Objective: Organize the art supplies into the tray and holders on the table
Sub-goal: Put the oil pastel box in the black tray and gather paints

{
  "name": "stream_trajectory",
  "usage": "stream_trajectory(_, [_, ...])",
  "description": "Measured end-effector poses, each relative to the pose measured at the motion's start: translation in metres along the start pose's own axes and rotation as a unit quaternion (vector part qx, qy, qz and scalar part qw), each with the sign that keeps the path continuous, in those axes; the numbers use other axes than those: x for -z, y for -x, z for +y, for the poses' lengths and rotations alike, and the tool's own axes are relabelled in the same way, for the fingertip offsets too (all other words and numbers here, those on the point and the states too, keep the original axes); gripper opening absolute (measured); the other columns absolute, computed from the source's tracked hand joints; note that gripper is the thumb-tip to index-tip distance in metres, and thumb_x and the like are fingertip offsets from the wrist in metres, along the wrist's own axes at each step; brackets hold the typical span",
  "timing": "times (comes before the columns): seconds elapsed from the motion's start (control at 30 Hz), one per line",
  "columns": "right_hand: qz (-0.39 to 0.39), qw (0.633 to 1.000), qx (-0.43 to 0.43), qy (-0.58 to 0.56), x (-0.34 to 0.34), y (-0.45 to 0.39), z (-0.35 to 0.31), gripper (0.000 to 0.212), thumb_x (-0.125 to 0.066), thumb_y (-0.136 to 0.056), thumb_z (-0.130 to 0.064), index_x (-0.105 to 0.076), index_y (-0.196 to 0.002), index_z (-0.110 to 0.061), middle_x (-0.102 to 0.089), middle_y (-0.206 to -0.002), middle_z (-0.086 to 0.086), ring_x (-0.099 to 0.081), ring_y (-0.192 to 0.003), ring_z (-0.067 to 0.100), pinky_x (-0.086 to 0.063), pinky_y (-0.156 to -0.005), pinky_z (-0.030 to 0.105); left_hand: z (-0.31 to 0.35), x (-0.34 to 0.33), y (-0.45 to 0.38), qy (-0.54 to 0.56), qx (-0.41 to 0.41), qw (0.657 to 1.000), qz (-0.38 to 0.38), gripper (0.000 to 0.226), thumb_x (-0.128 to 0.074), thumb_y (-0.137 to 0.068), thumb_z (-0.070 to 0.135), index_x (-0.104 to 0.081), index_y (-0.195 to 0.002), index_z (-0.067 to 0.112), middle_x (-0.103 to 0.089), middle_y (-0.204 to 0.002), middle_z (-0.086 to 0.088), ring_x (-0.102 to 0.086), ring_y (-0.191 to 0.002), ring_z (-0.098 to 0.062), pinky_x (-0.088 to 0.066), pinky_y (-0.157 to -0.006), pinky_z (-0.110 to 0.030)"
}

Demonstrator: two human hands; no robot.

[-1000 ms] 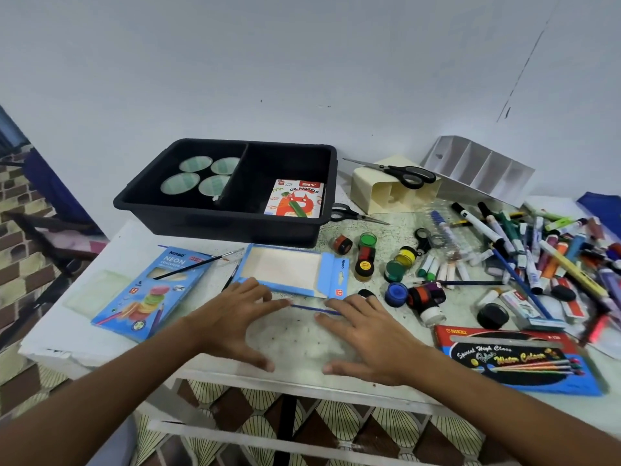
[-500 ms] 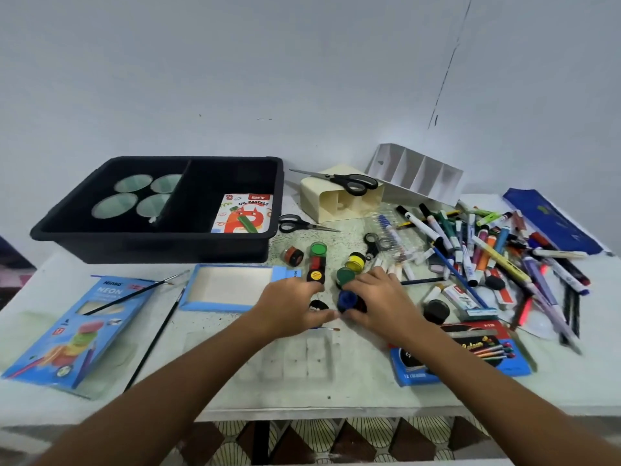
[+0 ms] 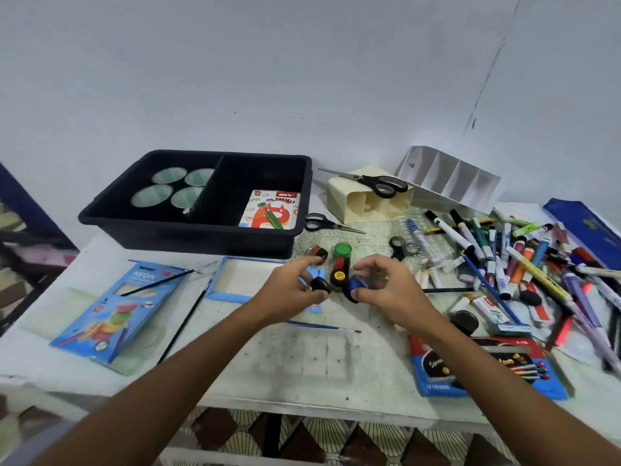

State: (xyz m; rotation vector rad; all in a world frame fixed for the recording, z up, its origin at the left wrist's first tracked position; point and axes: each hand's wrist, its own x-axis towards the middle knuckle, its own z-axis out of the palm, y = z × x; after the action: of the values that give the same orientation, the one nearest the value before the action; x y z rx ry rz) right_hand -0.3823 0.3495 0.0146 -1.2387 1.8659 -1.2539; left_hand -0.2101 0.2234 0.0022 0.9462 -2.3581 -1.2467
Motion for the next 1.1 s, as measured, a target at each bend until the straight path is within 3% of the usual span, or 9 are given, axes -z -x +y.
stream_trajectory(0.07, [-0.051,0.992,-0.039,-0.104,-0.013,-0.004,-0.010,0.039,-0.069,-0.078,0.009,-0.066,-0.104,-0.020,-0.062,-0.089,0.004,-0.062,-0.074,0.018,-0.055,-0.064,0.034,-0.004,0.016,0.010,0.080,0.031,0.996,-0.002,0.060,-0.075,-0.083,0.010,-0.052,-0.136,0.023,-0.060,-0.098,-0.006,-0.064,-0.068,-0.005,-0.056,-0.064,-0.021])
stream_trajectory(0.17, [-0.105,0.978,-0.077,-0.166,-0.036,-0.009,-0.018,0.043,-0.060,-0.083,0.012,-0.060,-0.115,-0.018,-0.070,-0.088,0.011,-0.061,-0.070,0.012,-0.045,-0.053,0.024,-0.013,0.036,0.028,0.098,0.051,0.994,0.008,0.048,-0.073,-0.084,0.006,-0.059,-0.128,0.019,-0.063,-0.105,-0.007,-0.068,-0.082,-0.020,-0.059,-0.077,-0.030])
stream_trajectory(0.27, [-0.136,0.973,-0.086,-0.168,-0.057,-0.014,-0.023,0.038,-0.065,-0.081,0.011,-0.055,-0.109,-0.012,-0.064,-0.097,0.035,-0.058,-0.076,0.022,-0.042,-0.055,0.022,-0.027,0.054,0.047,0.047,0.040,0.998,0.030,0.033,-0.074,-0.084,0.016,-0.063,-0.113,0.028,-0.066,-0.103,0.008,-0.064,-0.086,-0.003,-0.053,-0.073,-0.014])
stream_trajectory(0.33, [-0.150,0.974,-0.077,-0.153,-0.070,-0.016,-0.027,0.034,-0.073,-0.076,0.010,-0.059,-0.100,-0.009,-0.068,-0.098,0.031,-0.064,-0.078,0.024,-0.049,-0.062,0.023,-0.036,0.066,0.060,0.022,0.037,0.998,0.053,0.030,-0.075,-0.084,0.020,-0.062,-0.108,0.032,-0.064,-0.100,0.019,-0.059,-0.089,0.007,-0.046,-0.067,-0.005])
stream_trajectory(0.43, [-0.172,0.974,-0.051,-0.136,-0.085,-0.016,-0.032,0.029,-0.076,-0.074,0.008,-0.070,-0.097,-0.009,-0.072,-0.097,0.019,-0.068,-0.077,0.013,-0.054,-0.068,0.022,-0.049,0.078,0.078,0.005,0.033,0.996,0.085,0.031,-0.077,-0.081,0.018,-0.064,-0.107,0.030,-0.064,-0.101,0.019,-0.058,-0.091,0.005,-0.043,-0.067,-0.004])
stream_trajectory(0.57, [-0.185,0.981,-0.004,-0.063,-0.100,-0.013,-0.037,0.030,-0.072,-0.078,0.005,-0.072,-0.099,-0.017,-0.067,-0.092,0.022,-0.059,-0.076,0.019,-0.049,-0.074,0.028,-0.062,0.086,0.095,-0.021,0.040,0.995,0.095,0.034,-0.080,-0.079,0.020,-0.064,-0.105,0.035,-0.062,-0.100,0.025,-0.057,-0.093,-0.001,-0.044,-0.069,-0.006])
stream_trajectory(0.73, [-0.181,0.980,0.063,0.052,-0.119,-0.006,-0.037,0.029,-0.081,-0.071,-0.005,-0.064,-0.093,-0.015,-0.060,-0.090,-0.002,-0.061,-0.080,0.014,-0.054,-0.074,0.027,-0.068,0.083,0.101,-0.075,0.038,0.994,0.073,0.038,-0.083,-0.075,0.024,-0.065,-0.106,0.037,-0.059,-0.096,0.029,-0.054,-0.092,0.000,-0.039,-0.068,-0.003])
stream_trajectory(0.87, [-0.195,0.946,0.181,0.184,-0.126,0.001,-0.031,0.032,-0.073,-0.078,-0.012,-0.068,-0.110,-0.013,-0.057,-0.110,-0.004,-0.057,-0.096,0.011,-0.049,-0.086,0.021,-0.073,0.080,0.097,-0.117,0.016,0.990,0.072,0.038,-0.084,-0.074,0.026,-0.068,-0.110,0.028,-0.060,-0.103,0.012,-0.051,-0.091,-0.005,-0.039,-0.068,-0.009])
stream_trajectory(1.1, [-0.179,0.896,0.312,0.261,-0.138,0.010,-0.023,0.029,-0.069,-0.081,-0.012,-0.071,-0.110,-0.008,-0.063,-0.107,0.004,-0.056,-0.103,0.022,-0.048,-0.087,0.033,-0.080,0.091,0.097,-0.143,0.024,0.989,-0.002,0.037,-0.081,-0.077,0.023,-0.067,-0.110,0.028,-0.060,-0.111,0.014,-0.054,-0.095,0.001,-0.045,-0.068,-0.007])
